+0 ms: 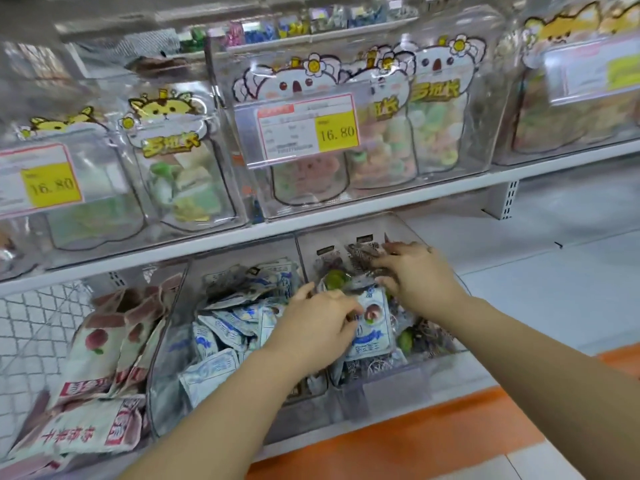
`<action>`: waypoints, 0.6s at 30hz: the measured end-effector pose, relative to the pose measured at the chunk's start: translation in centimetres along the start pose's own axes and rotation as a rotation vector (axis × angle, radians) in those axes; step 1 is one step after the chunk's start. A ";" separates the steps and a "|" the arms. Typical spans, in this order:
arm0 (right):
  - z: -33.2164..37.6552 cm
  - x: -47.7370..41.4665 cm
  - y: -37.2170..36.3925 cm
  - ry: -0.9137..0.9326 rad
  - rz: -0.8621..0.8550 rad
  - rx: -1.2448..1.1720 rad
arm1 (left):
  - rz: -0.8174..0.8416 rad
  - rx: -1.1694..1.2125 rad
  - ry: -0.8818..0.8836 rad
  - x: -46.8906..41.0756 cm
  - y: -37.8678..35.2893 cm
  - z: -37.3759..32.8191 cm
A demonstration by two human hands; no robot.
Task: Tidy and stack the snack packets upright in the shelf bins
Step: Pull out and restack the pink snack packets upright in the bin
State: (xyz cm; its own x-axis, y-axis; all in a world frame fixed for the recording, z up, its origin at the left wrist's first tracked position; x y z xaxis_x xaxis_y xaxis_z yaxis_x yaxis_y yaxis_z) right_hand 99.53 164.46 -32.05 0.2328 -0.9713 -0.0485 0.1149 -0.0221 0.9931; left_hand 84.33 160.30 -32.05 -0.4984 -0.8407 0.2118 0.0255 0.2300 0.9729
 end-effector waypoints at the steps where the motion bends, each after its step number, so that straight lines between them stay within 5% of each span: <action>1: -0.1 0.5 0.4 -0.014 0.000 -0.022 | 0.028 -0.038 0.002 -0.1 0.0 -0.2; 8: -3.5 5.2 2.3 -0.177 -0.209 -0.195 | 0.234 -0.384 -0.065 -1.6 -1.8 -2.3; 13: -4.8 6.6 0.4 -0.287 0.060 -0.021 | 0.283 -0.490 -0.068 -2.2 -1.5 -3.0; 18: -4.7 5.4 -0.2 -0.305 0.109 0.062 | 0.279 -0.527 -0.062 -2.9 -1.2 -2.9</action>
State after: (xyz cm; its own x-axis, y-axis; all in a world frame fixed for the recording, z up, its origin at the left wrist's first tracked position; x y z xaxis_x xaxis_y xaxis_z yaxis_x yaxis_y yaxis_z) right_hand 105.29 160.35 -33.03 -0.0606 -0.9947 0.0832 0.0439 0.0807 0.9958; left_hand 88.21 161.04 -33.56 -0.4608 -0.7496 0.4751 0.5806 0.1503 0.8002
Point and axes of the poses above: each hand's wrist, its own x-axis away from the middle knuckle, its own y-axis out of the back of the hand, z = x × y, the point moved 4 cm from there along -x, towards the middle knuckle, and after that the axes turned 14 degrees about z, right-handed, at the moved point
